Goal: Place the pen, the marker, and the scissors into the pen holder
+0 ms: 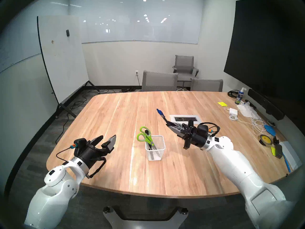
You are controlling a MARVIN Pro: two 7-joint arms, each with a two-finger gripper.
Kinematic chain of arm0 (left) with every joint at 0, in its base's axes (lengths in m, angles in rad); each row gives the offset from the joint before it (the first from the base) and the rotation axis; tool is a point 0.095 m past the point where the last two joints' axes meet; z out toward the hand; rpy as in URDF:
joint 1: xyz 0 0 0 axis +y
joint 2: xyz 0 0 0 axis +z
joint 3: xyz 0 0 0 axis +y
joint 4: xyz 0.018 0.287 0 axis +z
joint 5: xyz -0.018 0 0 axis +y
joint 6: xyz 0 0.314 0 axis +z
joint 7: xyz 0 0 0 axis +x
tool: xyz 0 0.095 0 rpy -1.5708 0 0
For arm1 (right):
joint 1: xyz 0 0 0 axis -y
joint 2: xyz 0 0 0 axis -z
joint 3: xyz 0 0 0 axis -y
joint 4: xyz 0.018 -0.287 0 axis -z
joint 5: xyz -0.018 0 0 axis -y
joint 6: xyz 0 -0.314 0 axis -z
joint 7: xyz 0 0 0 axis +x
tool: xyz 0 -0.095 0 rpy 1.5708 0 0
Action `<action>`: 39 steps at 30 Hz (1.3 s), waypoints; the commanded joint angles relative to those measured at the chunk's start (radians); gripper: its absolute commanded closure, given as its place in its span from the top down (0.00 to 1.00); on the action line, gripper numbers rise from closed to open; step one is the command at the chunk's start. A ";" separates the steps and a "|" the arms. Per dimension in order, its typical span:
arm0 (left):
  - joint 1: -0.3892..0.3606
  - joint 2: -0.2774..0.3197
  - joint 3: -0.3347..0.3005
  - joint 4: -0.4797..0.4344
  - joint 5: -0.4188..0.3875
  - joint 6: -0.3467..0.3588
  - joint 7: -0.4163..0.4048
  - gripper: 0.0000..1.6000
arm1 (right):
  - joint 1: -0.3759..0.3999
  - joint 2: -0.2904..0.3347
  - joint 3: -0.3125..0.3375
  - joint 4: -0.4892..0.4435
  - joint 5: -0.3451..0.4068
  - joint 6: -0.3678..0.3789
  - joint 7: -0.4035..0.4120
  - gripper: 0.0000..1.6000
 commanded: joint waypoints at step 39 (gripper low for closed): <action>0.002 -0.053 0.049 0.056 0.151 -0.270 -0.013 1.00 | 0.012 0.008 -0.003 -0.022 0.035 -0.009 0.039 0.00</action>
